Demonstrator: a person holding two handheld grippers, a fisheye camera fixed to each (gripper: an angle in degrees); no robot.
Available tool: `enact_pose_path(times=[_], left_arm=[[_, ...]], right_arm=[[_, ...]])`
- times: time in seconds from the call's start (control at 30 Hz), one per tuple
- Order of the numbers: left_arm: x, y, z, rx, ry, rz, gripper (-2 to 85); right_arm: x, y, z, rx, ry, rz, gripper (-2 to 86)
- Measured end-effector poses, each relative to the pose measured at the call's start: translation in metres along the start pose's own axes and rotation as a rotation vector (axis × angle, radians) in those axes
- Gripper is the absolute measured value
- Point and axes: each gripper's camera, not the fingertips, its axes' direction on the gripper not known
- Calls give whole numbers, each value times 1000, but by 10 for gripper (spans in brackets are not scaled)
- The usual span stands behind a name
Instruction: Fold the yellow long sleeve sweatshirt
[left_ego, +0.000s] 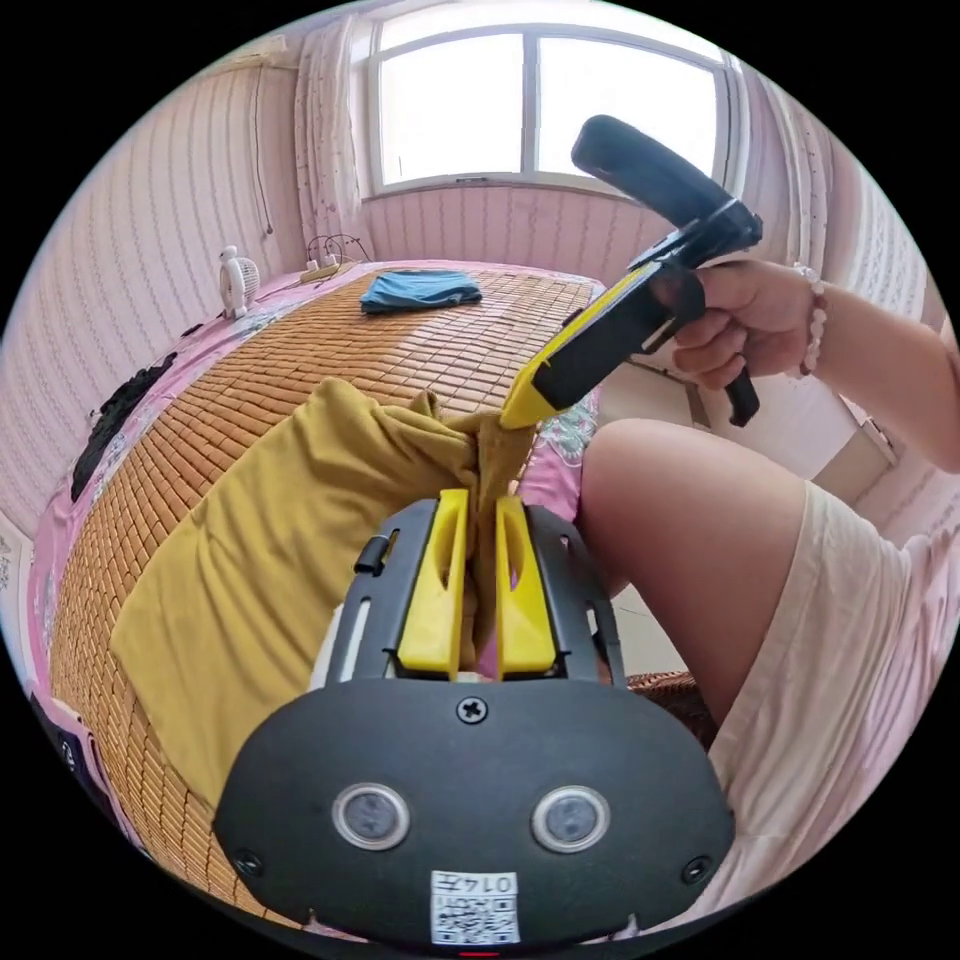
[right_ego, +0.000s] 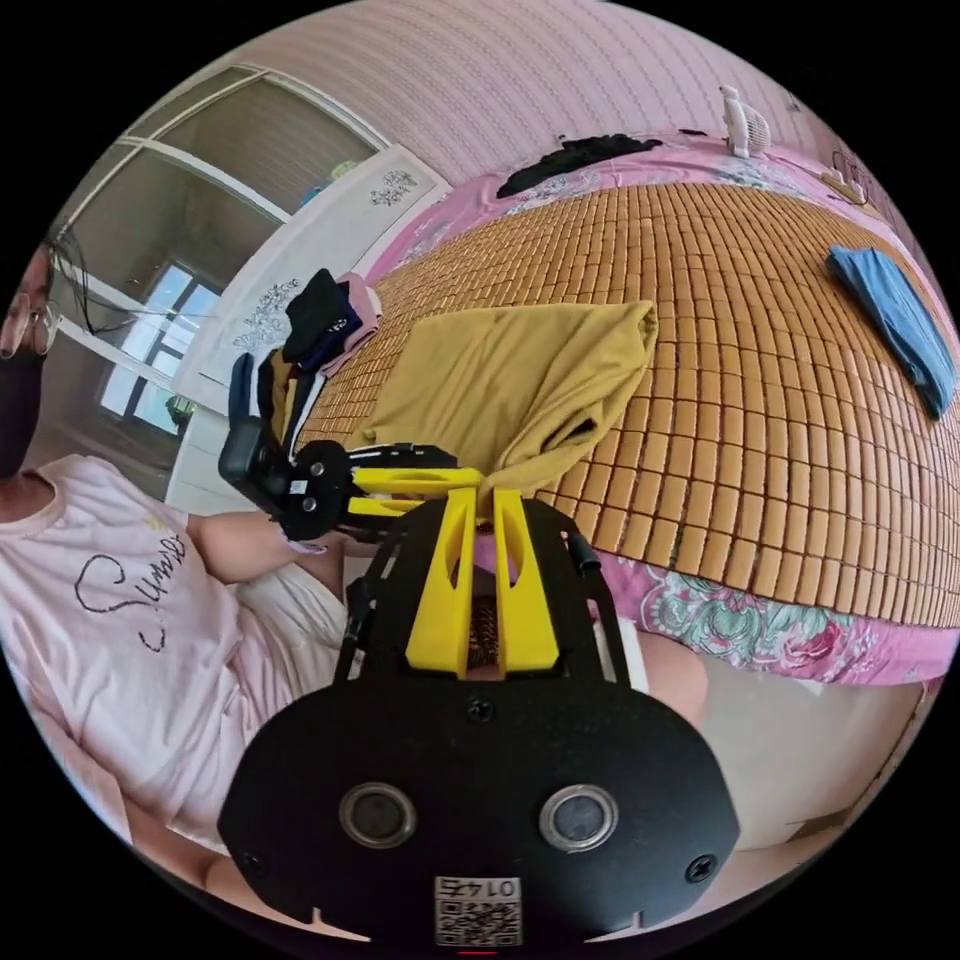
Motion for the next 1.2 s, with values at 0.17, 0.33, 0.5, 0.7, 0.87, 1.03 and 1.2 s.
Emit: enact_pose_path(times=[0.17,0.33,0.5,0.7,0.87,1.03,1.2], left_arm=[[3,30,-42,-19,23,38,16],[-3,70,-87,-7,66,26,13],[-18,102,-118,23,70,-63,16],[-56,112,-172,287,190,-227,14],[-117,166,-205,453,208,-474,12],[-168,228,-205,248,50,-749,8],[-199,277,-191,11,-84,-953,3]], right_arm=[[55,9,-5,196,158,235,163],[92,-3,56,260,-63,420,94],[83,8,52,300,-153,386,33],[21,-17,-27,380,-60,124,28],[-60,-108,-12,270,23,-153,46],[-111,-202,99,104,-35,-203,78],[-140,-233,127,91,14,-289,88]])
